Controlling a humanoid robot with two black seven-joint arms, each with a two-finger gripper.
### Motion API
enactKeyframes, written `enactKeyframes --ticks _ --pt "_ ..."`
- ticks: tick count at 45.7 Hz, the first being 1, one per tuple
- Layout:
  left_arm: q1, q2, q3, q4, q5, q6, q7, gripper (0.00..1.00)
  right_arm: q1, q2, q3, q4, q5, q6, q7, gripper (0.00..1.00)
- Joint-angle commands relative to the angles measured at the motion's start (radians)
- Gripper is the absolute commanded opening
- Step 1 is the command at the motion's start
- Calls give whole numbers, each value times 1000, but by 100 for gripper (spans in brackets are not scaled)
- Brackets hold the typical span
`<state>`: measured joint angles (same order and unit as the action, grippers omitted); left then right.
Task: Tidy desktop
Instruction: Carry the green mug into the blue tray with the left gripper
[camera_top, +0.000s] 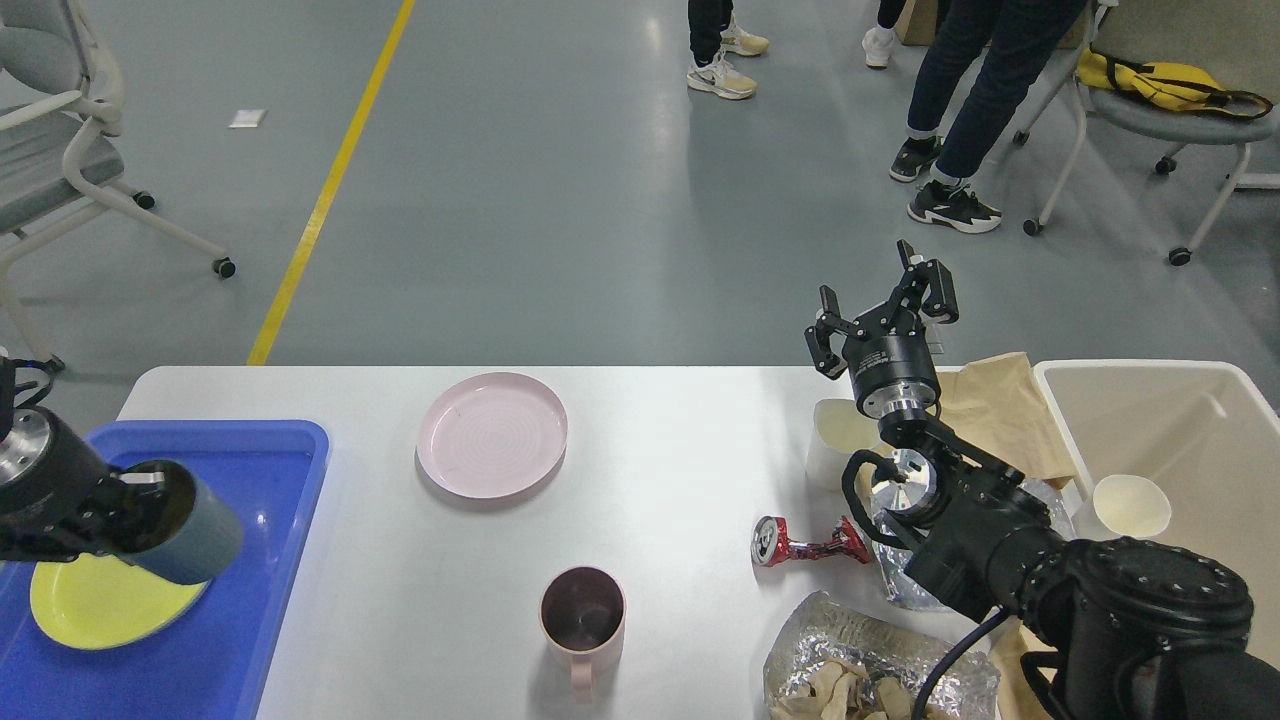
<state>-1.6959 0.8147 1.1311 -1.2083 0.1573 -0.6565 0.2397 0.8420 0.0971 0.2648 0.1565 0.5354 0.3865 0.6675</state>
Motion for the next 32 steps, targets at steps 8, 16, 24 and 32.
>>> enactKeyframes --ticks 8,16,24,32 --pt "249 9 -25 112 1 181 -2 1 0 0 1 0 0 0 0 100" --pt "351 9 -24 165 2 288 -2 2 0 0 1 0 0 0 0 100" --pt "407 11 -22 214 2 302 -2 2 0 0 1 0 0 0 0 100" --pt "444 12 -8 225 5 302 -2 2 0 0 1 0 0 0 0 100"
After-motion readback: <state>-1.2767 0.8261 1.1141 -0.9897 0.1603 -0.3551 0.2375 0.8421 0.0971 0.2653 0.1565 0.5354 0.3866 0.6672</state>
